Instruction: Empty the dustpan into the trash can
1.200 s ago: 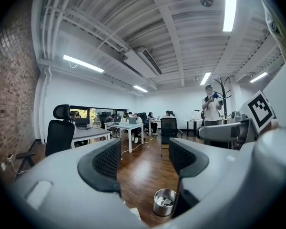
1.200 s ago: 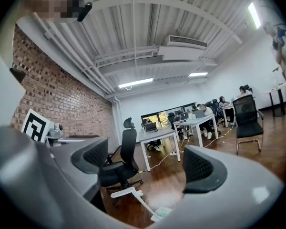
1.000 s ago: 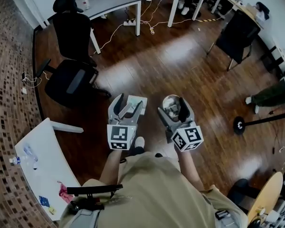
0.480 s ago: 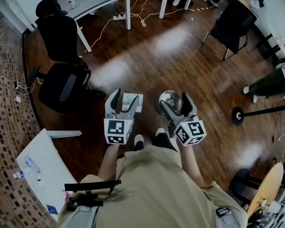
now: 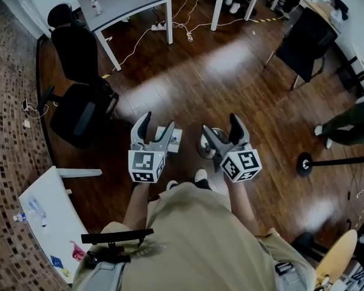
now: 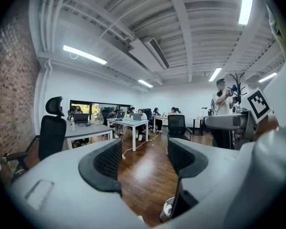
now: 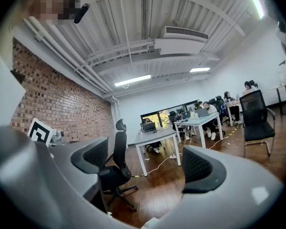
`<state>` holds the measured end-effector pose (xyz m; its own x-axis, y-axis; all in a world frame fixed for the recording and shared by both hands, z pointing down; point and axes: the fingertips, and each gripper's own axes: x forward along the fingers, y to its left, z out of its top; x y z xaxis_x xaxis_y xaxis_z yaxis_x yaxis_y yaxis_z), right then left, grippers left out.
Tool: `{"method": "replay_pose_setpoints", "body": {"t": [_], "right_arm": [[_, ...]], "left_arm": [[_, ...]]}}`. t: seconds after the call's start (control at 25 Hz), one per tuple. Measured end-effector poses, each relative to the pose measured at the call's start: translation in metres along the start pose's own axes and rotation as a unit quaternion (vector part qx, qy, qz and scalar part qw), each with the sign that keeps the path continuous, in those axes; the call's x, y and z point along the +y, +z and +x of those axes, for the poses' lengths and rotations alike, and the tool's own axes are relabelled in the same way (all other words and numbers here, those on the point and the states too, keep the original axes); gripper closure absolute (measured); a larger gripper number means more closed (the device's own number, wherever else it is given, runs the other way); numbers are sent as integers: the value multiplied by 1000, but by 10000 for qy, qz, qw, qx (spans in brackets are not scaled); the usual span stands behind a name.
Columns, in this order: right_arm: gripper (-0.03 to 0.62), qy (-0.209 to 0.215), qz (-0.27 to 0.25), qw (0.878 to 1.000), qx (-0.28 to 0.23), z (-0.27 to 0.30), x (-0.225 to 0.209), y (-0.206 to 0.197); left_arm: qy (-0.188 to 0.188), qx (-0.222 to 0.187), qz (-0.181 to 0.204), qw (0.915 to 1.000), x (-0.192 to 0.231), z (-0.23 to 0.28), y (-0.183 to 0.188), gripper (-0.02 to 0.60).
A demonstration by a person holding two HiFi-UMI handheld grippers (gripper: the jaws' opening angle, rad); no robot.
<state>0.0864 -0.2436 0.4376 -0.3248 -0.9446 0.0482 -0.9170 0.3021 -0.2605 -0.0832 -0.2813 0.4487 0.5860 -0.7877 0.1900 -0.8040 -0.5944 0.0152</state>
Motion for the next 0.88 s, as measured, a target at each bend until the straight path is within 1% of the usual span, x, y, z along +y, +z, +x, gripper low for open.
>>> {"method": "replay_pose_setpoints", "body": {"t": [0.12,0.2,0.24,0.28,0.32,0.44,0.56,0.68,0.76,0.84,0.88], "right_arm": [[114,160,22,9999,-6,7,-15,6],[114,377,10,9993,24,10,-20,5],[120,512,12,9987,33,10,-22,5],[152,632,19,9980,29,10,-23,5],[161,711,12,9975,16,10,-26,5],[161,698,-237,9972,140,13,-32,1],[155,687,-449,9959,366,18,-34,-10],[155,679,-446,9955,486,21,-38,-15],[155,694,-536,9946,557,24,-37,-18],[155,679,-598,9938,647,26,-34,-23],[155,652,-540,9941,684,28,-34,-25]], "left_arm": [[218,15,-25,9998,0,11,4,285],[352,11,-65,9994,-3,14,5,285],[406,2,-72,9991,-5,16,6,285],[446,-5,-68,9990,-9,19,7,285],[473,-1,-52,9989,-12,21,7,285],[543,80,-24,9985,-17,25,2,285],[678,188,-84,9975,-7,24,-5,284],[736,499,15,9960,7,29,-18,282],[746,762,91,9943,18,28,-28,284],[744,1159,102,9904,33,21,-45,284],[735,1391,92,9875,41,16,-57,284]]}}
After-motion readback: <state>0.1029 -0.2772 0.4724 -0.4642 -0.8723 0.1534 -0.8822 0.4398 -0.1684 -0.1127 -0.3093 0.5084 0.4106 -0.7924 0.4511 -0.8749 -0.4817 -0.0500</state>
